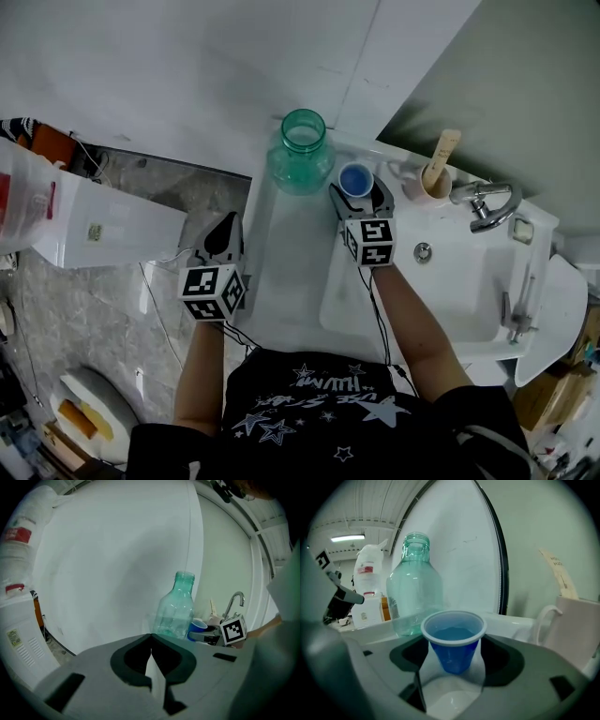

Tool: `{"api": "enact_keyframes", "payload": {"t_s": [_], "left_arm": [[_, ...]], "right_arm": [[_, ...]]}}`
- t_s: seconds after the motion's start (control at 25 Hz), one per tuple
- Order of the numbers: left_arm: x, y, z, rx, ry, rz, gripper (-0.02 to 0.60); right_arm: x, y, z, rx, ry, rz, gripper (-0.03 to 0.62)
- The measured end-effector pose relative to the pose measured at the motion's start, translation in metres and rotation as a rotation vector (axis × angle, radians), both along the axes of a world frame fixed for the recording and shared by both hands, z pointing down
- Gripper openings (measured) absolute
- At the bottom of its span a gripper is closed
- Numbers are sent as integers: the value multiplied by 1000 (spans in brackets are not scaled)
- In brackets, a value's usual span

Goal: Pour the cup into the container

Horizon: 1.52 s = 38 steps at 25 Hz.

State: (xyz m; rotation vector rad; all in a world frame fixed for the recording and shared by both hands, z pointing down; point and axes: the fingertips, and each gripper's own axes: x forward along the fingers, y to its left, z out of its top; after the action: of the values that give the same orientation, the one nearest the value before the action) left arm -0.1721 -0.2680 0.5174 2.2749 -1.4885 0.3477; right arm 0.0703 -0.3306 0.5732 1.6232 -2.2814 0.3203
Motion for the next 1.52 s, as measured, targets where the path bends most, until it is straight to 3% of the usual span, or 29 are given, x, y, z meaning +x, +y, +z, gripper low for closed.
{"api": "enact_keyframes", "payload": {"t_s": [0.48,1.16,1.52], "left_arm": [[10,-9,5,0,9,50,11],[8,-6,2,11,3,41,11],[16,5,-13,44,7,41,12]], "right_arm": [[-2,-9,1,33,22,-2,300],[2,-1,-10,18,-28,-8,278],[-1,11,-51,46,-14,-102,267]]}}
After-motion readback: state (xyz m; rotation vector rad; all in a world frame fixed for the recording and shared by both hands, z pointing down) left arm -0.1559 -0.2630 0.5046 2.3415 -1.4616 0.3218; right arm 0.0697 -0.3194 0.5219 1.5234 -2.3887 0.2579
